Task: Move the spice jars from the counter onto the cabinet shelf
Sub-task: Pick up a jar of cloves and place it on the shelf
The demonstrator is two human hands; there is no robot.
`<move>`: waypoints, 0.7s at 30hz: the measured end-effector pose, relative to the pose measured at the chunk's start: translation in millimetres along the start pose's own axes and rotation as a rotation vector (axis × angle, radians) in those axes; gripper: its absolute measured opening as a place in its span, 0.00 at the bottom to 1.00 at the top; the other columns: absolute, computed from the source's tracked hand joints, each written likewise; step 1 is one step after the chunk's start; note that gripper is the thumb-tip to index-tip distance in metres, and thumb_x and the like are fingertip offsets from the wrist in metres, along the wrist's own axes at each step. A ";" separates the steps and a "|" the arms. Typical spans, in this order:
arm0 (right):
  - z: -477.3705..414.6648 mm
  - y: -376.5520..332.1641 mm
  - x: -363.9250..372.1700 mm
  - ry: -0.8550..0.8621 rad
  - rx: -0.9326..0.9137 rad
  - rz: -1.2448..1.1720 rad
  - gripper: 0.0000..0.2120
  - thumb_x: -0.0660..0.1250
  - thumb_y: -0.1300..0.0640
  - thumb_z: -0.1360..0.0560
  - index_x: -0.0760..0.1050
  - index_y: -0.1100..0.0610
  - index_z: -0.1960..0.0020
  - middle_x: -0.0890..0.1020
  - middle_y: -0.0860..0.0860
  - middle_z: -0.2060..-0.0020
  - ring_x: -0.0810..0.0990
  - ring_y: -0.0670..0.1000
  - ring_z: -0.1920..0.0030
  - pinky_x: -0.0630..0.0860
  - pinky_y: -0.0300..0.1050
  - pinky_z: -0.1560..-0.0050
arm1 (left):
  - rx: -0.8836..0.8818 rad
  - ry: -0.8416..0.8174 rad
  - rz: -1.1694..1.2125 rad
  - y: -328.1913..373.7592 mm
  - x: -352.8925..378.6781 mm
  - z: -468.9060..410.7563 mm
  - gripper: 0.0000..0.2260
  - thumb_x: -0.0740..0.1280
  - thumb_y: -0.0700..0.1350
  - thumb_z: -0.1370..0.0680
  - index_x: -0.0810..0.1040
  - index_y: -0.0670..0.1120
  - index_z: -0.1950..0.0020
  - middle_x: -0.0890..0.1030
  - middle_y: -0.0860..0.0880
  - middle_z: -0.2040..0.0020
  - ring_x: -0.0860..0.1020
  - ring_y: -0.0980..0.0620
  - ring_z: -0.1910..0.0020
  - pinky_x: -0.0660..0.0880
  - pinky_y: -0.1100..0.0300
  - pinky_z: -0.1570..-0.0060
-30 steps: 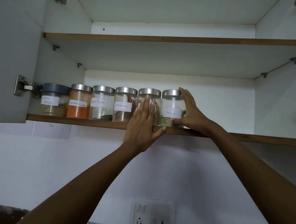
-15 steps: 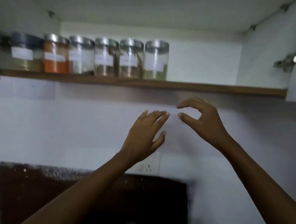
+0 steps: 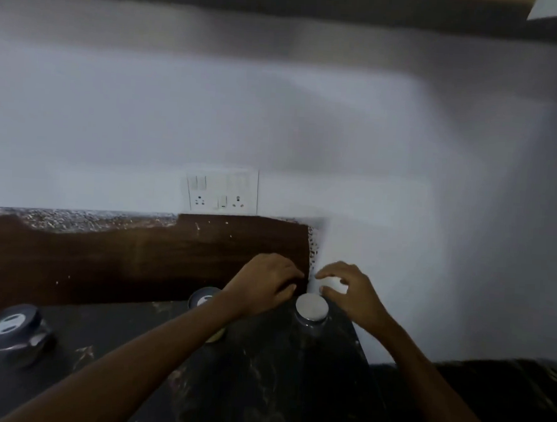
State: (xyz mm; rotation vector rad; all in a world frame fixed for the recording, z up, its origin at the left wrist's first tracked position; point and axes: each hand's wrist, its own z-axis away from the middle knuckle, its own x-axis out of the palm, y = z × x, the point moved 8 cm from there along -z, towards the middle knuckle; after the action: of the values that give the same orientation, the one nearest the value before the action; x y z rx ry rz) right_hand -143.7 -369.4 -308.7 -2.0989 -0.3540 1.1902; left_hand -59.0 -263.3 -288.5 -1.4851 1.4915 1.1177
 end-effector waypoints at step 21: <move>10.8 166.1 118.1 -0.087 0.463 -0.056 0.34 0.73 0.57 0.30 0.62 0.61 0.30 0.69 0.59 0.32 0.67 0.56 0.32 0.60 0.41 0.33 | -0.292 -0.495 0.045 -30.5 194.2 12.8 0.32 0.64 0.46 0.23 0.51 0.53 0.24 0.49 0.50 0.22 0.47 0.46 0.24 0.49 0.44 0.26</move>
State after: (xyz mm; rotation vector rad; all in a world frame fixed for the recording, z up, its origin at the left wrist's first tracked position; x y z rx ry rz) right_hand -104.4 -422.1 -501.9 -1.6329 -0.1543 1.1999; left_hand -40.4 -317.9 -476.9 -1.2351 1.0538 1.6438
